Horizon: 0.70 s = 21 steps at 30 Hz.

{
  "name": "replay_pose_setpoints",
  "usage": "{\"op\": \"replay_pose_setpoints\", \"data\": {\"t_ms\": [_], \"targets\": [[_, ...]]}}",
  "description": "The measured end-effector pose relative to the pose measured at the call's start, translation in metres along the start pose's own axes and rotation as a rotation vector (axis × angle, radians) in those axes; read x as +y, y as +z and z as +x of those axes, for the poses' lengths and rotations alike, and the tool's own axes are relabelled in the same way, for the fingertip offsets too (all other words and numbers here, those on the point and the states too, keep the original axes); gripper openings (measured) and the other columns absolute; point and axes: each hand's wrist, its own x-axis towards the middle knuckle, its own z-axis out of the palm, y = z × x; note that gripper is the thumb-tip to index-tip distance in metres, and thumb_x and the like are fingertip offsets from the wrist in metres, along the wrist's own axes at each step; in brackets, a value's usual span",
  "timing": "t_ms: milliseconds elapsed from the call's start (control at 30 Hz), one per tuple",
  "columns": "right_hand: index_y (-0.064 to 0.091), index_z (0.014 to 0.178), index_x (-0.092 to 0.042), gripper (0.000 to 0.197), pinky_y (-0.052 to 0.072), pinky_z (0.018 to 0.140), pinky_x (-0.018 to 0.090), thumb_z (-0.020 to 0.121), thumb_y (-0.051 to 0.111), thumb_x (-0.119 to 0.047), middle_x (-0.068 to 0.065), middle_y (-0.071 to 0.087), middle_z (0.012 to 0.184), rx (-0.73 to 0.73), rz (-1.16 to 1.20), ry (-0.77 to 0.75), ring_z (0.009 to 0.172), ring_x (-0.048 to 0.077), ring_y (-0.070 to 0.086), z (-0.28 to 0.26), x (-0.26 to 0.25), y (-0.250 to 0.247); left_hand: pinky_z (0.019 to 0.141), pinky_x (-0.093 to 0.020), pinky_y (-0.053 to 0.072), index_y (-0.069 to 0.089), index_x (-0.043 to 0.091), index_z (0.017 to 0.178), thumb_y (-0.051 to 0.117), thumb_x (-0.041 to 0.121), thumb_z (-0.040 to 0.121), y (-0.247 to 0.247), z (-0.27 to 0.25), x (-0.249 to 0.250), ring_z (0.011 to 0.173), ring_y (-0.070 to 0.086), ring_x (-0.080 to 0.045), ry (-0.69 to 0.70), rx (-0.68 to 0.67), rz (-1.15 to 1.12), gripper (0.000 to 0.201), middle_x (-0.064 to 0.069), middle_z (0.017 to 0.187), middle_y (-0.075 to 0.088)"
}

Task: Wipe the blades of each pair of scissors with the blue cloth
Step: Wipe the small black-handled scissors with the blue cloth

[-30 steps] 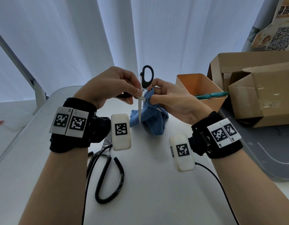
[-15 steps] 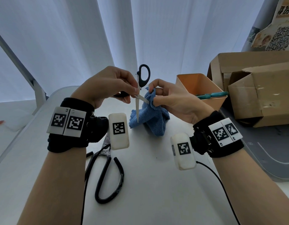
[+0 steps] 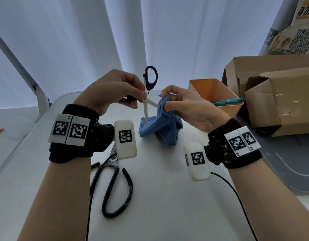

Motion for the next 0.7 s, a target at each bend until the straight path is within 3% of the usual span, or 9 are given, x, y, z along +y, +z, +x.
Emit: {"op": "replay_pose_setpoints", "data": {"t_ms": [200, 333, 500, 600, 700], "targets": [[0.054, 0.102, -0.008, 0.03, 0.051, 0.079, 0.023, 0.087, 0.051, 0.018, 0.01, 0.064, 0.083, 0.01, 0.02, -0.006, 0.083, 0.021, 0.06, -0.0013, -0.0004, -0.0005, 0.062, -0.021, 0.056, 0.07, 0.007, 0.084, 0.07, 0.001, 0.085, -0.003, -0.0008, -0.0007, 0.056, 0.062, -0.013, 0.004, 0.01, -0.014, 0.006, -0.006, 0.071, 0.072], [0.055, 0.102, -0.008, 0.028, 0.048, 0.084, 0.03, 0.088, 0.053, 0.016, 0.009, 0.064, 0.081, 0.053, -0.009, 0.006, 0.084, 0.022, 0.058, -0.0012, -0.001, -0.0017, 0.061, -0.021, 0.056, 0.071, 0.007, 0.084, 0.071, 0.002, 0.085, -0.0012, -0.0004, -0.0004, 0.057, 0.062, -0.012, 0.008, 0.026, -0.008, 0.005, -0.006, 0.072, 0.073], [0.057, 0.099, -0.011, 0.024, 0.047, 0.091, 0.037, 0.088, 0.057, 0.011, 0.015, 0.063, 0.093, 0.152, -0.017, 0.023, 0.092, 0.024, 0.058, 0.0015, 0.0013, -0.0047, 0.064, -0.022, 0.057, 0.071, 0.009, 0.083, 0.071, 0.004, 0.086, -0.0007, 0.0017, -0.002, 0.058, 0.061, -0.011, 0.001, 0.069, -0.018, 0.005, -0.008, 0.078, 0.073], [0.056, 0.096, -0.011, 0.024, 0.046, 0.088, 0.036, 0.088, 0.057, 0.011, 0.013, 0.062, 0.092, 0.215, 0.016, 0.02, 0.092, 0.024, 0.057, 0.0025, 0.0024, -0.0059, 0.068, -0.023, 0.06, 0.071, 0.008, 0.085, 0.071, 0.005, 0.086, -0.0029, 0.0037, -0.0051, 0.059, 0.062, -0.01, -0.012, 0.124, -0.035, 0.003, -0.007, 0.078, 0.073], [0.057, 0.098, -0.01, 0.023, 0.051, 0.077, 0.027, 0.089, 0.058, 0.01, 0.011, 0.063, 0.092, 0.247, 0.083, -0.008, 0.088, 0.021, 0.061, 0.0025, 0.0016, -0.006, 0.069, -0.023, 0.059, 0.071, 0.009, 0.09, 0.07, 0.008, 0.088, -0.0054, 0.0045, -0.0063, 0.062, 0.063, -0.011, -0.017, 0.158, -0.068, 0.002, -0.006, 0.08, 0.073]]}}
